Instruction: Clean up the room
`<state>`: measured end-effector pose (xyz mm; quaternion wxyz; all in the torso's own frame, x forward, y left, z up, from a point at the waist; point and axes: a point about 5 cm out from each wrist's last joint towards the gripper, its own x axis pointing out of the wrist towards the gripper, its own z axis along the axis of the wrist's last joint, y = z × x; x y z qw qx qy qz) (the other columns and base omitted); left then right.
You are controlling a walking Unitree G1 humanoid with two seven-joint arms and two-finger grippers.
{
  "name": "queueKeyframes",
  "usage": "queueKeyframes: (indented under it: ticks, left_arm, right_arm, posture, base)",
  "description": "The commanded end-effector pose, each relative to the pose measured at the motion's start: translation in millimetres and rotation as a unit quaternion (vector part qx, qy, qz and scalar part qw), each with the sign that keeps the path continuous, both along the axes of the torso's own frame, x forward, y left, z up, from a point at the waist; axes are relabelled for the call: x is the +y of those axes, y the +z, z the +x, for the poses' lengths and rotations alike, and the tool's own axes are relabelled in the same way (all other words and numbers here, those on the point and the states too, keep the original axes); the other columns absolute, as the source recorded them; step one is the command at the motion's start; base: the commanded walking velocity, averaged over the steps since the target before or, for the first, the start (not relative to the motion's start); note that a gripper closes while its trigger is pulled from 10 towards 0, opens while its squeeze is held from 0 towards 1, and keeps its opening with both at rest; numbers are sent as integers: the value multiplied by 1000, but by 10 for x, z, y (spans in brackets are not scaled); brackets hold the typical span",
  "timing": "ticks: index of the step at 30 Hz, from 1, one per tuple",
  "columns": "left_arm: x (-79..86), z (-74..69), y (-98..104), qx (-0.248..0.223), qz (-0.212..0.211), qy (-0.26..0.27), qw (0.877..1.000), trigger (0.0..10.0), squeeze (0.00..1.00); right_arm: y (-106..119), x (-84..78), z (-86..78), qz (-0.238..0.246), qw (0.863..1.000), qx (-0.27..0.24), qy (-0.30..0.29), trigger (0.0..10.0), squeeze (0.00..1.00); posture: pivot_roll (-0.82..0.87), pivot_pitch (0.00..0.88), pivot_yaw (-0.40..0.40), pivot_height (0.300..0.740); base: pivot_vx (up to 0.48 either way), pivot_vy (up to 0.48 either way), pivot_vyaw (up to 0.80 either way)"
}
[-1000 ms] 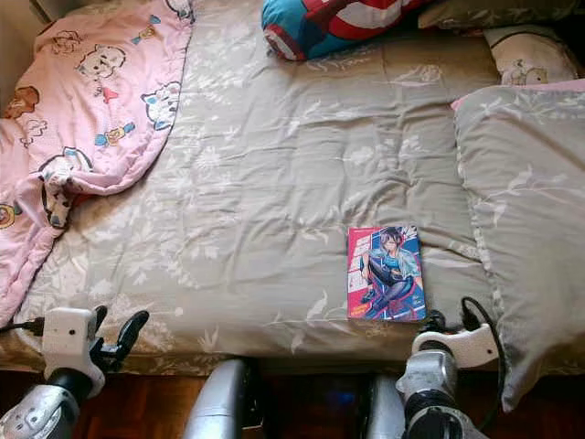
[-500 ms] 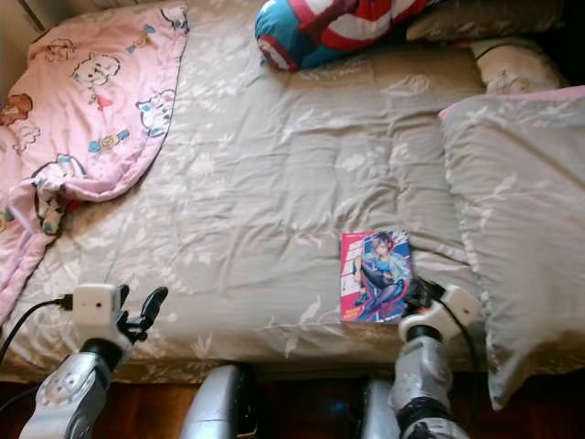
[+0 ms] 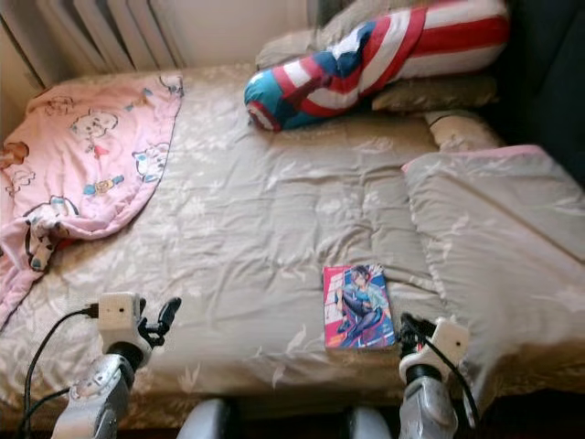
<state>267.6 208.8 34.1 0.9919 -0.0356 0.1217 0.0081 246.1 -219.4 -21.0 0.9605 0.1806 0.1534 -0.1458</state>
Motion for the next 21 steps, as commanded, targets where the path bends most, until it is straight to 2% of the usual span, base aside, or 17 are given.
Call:
queueKeyframes:
  ticks: [1, 4, 10, 11, 15, 19, 21]
  left_arm:
    - [55, -55, -145, 29, 7, 5, 1000, 10000, 0]
    - [76, -106, -330, 62, 6, 12, 998, 10000, 0]
    - [62, -184, -529, 113, -2, 21, 993, 10000, 0]
    - [35, -223, -601, 135, 2, 15, 991, 10000, 0]
    - [-7, -298, -727, 175, 7, 11, 984, 10000, 0]
    - [-12, -346, -791, 198, 10, 13, 980, 10000, 0]
    - [-20, -424, -863, 224, 13, 14, 974, 10000, 0]
  right_arm:
    - [-117, 59, -85, -3, 999, 45, 15, 10000, 0]
    - [-223, 114, -176, -12, 995, 87, 37, 10000, 0]
    - [-378, 147, -337, -9, 987, 153, 42, 10000, 0]
    - [-423, 187, -386, -12, 984, 172, 54, 10000, 0]
    - [-487, 238, -471, -7, 979, 193, 59, 10000, 0]
    - [-539, 233, -547, -12, 974, 220, 54, 10000, 0]
    - [-576, 242, -601, -9, 970, 237, 58, 10000, 0]
  posture:
    - [-20, 0, 53, 653]
    - [-34, 0, 51, 673]
    - [-39, 0, 46, 703]
    - [-43, 0, 45, 713]
    - [-49, 0, 47, 738]
    - [-52, 0, 46, 740]
    - [-51, 0, 43, 740]
  base:
    - [0, 0, 0]
    - [0, 0, 0]
    - [0, 0, 0]
    - [0, 0, 0]
    - [0, 0, 0]
    - [0, 0, 0]
    - [0, 0, 0]
